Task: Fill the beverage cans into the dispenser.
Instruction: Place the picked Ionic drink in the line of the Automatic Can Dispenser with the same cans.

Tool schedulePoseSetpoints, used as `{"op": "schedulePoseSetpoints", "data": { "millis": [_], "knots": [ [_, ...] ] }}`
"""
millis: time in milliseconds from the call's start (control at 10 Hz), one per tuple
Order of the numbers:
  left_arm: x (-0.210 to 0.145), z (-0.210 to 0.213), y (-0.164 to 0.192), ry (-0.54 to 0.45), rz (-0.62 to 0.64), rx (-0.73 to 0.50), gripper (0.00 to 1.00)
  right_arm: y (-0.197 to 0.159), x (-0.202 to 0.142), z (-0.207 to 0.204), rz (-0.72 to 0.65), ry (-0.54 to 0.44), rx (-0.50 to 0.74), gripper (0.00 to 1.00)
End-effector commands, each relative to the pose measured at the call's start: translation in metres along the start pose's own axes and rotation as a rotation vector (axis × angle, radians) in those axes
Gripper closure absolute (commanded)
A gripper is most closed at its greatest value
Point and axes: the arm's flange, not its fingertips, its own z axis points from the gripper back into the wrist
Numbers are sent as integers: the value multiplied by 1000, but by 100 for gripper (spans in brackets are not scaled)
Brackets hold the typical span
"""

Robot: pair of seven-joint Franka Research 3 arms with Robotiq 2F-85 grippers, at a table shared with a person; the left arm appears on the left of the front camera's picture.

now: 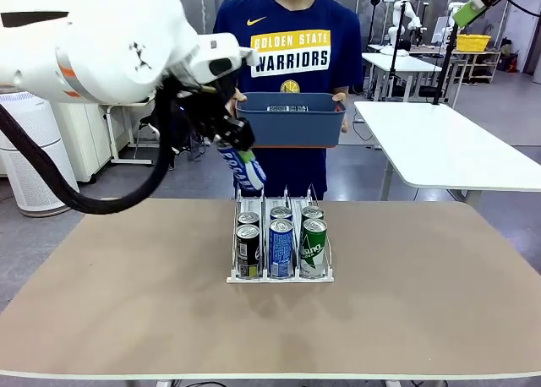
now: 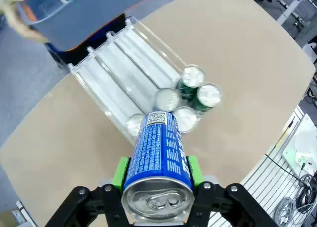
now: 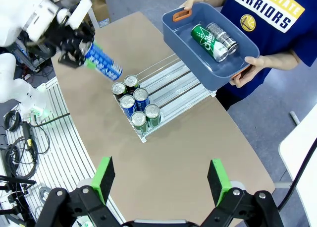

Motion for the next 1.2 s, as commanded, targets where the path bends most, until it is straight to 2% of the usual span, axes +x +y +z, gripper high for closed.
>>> {"op": "schedulePoseSetpoints", "data": {
  "millis": [0,200,300,400,500,700,800,900,1100],
  "knots": [
    [-5,-2,-28,-40,-61,-17,43,0,0,0,0,0,0,0],
    [-8,-12,-53,-31,-94,-80,43,0,0,0,0,0,0,0],
    [-7,-14,-62,-23,-107,-157,43,0,0,0,0,0,0,0],
    [-9,-2,-41,-26,-170,-169,43,0,0,0,0,0,0,0],
    [-7,-12,-68,2,-104,-84,43,0,0,0,0,0,0,0],
    [-7,-13,-64,1,-127,-115,43,0,0,0,0,0,0,0],
    [0,-16,-61,68,-145,-73,43,0,0,0,0,0,0,0],
    [0,-25,-71,124,-139,-50,43,0,0,0,0,0,0,0],
    [-7,-47,-96,164,-117,-54,43,0,0,0,0,0,0,0]
  ]
}}
